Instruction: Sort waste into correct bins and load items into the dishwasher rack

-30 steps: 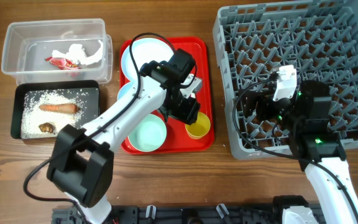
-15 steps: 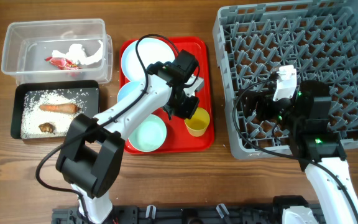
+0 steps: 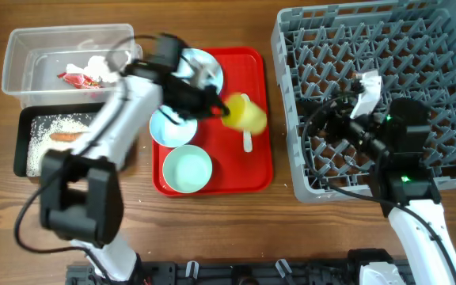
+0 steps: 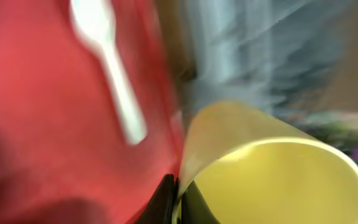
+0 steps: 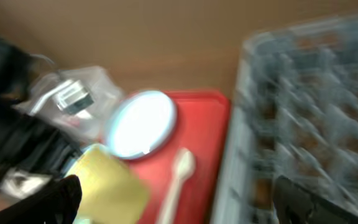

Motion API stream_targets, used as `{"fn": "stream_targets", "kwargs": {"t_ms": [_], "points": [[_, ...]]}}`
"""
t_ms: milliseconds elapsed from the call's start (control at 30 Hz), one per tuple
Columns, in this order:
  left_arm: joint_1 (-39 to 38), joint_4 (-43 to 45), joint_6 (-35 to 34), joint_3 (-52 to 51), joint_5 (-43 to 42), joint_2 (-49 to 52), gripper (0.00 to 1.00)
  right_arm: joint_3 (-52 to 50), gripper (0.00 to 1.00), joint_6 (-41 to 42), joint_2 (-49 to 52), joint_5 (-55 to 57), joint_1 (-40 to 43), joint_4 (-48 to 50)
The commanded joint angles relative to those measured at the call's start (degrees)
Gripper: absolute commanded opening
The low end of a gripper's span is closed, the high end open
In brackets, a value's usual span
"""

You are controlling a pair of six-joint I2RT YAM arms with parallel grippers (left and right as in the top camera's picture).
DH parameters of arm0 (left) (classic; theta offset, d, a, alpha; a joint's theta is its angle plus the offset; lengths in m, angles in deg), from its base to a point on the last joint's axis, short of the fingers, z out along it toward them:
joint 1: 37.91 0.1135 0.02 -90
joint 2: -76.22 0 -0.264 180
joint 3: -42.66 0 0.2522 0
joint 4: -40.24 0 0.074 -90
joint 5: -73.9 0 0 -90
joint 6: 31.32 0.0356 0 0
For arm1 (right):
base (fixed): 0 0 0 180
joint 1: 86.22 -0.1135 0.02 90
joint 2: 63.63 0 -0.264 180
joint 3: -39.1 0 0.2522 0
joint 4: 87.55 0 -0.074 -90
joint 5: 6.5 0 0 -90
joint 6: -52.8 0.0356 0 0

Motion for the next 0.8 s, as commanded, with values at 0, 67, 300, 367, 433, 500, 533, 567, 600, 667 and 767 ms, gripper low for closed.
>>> {"fn": "stream_targets", "kwargs": {"t_ms": [0,67,300,367,433,500,533,567,600,667,767], "points": [[6.01,5.14,-0.31,0.22,-29.24,-2.64,0.04,1.01,1.0,6.88,2.71,-19.56,-0.13,10.8],[7.28,7.61,-0.33,0.22,-34.4,-2.64,0.04,1.01,1.0,11.15,5.51,-25.49,-0.13,18.14],[7.74,8.83,-1.42,0.22,-36.26,-2.64,0.04,1.09,1.0,19.61,17.66,-35.56,-0.13,31.17],[7.74,8.81,-1.42,0.22,-36.26,-2.64,0.04,1.09,1.0,20.28,18.51,-36.3,-0.11,33.33],[7.74,8.76,-1.84,0.22,-36.26,-2.64,0.04,1.09,1.0,21.49,18.75,-35.47,-0.11,35.74],[7.69,8.76,-1.81,0.22,-36.26,-2.64,0.04,1.07,1.0,27.41,18.78,-28.85,-0.13,35.63],[7.67,8.76,-1.81,0.22,-36.26,-2.64,0.04,1.07,1.0,32.2,19.08,-24.57,-0.13,35.5],[7.61,8.76,-1.81,0.22,-36.24,-2.64,0.04,1.07,1.0,35.28,19.41,-21.88,-0.13,35.5],[7.54,8.76,-1.81,0.22,-36.24,-2.64,0.04,1.07,1.0,36.35,19.67,-20.87,-0.13,35.5],[7.45,8.76,-1.81,0.22,-36.22,-2.64,0.04,1.07,1.0,36.2,20.5,-21.05,-0.13,35.52],[6.84,8.76,-1.79,0.22,-36.0,-2.62,0.04,1.05,1.0,32.46,21.88,-23.08,-1.11,37.55]]}}
